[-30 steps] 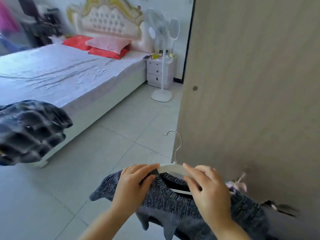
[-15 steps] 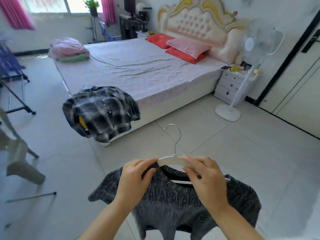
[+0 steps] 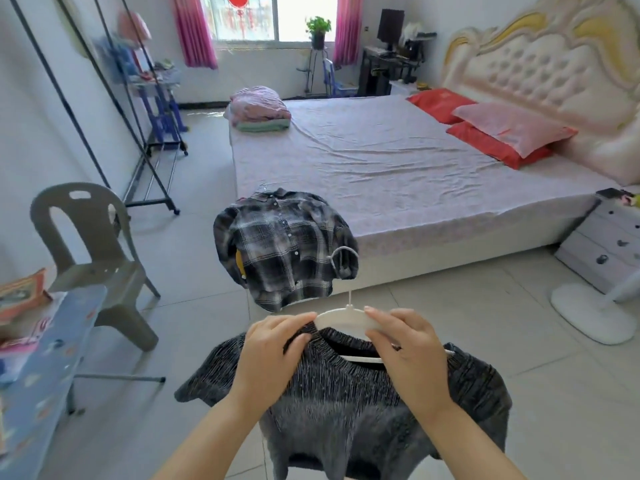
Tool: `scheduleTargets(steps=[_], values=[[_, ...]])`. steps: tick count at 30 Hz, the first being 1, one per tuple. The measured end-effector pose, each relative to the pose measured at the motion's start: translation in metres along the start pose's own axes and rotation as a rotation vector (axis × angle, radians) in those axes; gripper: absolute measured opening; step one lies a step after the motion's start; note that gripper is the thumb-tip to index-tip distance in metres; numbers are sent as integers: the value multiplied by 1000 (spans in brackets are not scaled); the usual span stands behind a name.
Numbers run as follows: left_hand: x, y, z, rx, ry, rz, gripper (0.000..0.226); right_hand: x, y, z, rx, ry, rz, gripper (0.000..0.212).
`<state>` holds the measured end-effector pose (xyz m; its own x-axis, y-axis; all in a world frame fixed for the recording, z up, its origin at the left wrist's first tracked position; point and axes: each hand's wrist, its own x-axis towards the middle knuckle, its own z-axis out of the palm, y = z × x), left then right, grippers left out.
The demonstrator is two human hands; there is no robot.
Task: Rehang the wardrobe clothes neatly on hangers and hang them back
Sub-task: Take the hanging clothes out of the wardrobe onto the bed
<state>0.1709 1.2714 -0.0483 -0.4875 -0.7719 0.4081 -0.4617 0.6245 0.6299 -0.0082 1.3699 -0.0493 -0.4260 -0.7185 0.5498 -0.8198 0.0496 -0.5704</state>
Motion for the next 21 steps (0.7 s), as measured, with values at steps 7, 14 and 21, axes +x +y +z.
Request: scheduleTargets(steps=[7,14,21], values=[[87,-24,23,51,99,-100,34,107,43,49,96,-72,-72,37],[175,-71,46,47,129,-189,33,200,77,115,170,-110,-132,35],[288,-148,67,17,127,-181,33,306,108,207,212,-162,-97,36]])
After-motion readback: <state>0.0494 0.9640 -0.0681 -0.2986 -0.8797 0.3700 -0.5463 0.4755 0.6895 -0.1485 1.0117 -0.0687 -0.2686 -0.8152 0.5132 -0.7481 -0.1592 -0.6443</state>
